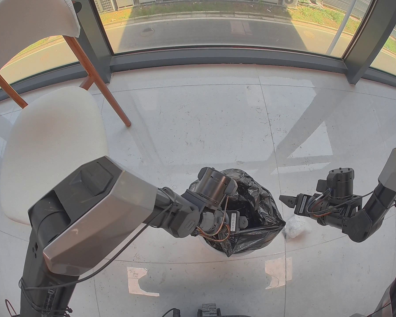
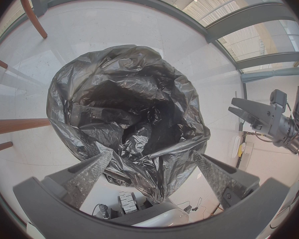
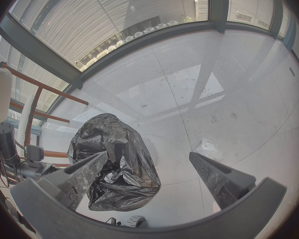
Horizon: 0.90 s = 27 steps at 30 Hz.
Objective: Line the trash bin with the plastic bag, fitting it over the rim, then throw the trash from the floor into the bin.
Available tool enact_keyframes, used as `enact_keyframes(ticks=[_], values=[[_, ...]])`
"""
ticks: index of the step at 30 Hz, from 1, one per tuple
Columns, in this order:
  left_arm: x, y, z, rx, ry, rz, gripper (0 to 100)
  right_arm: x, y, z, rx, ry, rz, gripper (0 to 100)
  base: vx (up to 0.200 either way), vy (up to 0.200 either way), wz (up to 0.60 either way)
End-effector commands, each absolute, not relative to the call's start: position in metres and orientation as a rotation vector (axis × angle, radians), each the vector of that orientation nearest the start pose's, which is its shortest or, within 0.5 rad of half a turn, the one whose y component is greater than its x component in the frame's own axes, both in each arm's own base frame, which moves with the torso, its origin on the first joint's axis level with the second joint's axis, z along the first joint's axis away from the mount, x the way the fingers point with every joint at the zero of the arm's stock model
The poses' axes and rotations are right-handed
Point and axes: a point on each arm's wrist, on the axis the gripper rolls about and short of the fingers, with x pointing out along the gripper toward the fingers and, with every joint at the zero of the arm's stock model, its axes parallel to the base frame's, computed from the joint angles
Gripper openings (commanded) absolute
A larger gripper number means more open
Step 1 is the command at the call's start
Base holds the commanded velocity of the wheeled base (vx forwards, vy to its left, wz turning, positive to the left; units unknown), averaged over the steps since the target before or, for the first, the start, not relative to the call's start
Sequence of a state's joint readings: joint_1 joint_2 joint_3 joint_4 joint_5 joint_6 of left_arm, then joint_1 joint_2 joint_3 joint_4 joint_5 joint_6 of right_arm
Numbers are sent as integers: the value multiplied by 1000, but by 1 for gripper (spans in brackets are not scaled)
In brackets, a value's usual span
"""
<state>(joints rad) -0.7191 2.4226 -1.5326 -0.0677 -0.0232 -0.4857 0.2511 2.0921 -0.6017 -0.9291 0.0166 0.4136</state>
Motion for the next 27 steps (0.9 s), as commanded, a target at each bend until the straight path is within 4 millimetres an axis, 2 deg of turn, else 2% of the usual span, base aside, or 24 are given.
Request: enact_keyframes(ticks=[1,5,8,9,12,16,18,22,27], values=[[351,-308,30,-149,929,-487,100,316,81,37,334,603,140,100,0,0,0],[365,-316,55,-187,823,-482,100,314,82,36,332,611,142,100,0,0,0],[368,-319,70,-198,782,-481,100,313,81,35,331,614,139,100,0,0,0],[367,-318,73,-195,789,-478,100,314,81,36,331,611,140,100,0,0,0],[356,-311,97,-186,804,-475,100,315,82,37,332,607,141,100,0,0,0],[339,-298,107,-162,888,-441,100,314,82,35,331,611,142,100,0,0,0],[333,-292,107,-154,918,-424,100,315,81,34,333,614,136,100,0,0,0],[327,-286,92,-123,967,-381,100,315,80,34,344,617,131,100,0,0,0],[328,-287,71,-106,1001,-342,100,318,80,35,353,609,129,100,0,0,0]])
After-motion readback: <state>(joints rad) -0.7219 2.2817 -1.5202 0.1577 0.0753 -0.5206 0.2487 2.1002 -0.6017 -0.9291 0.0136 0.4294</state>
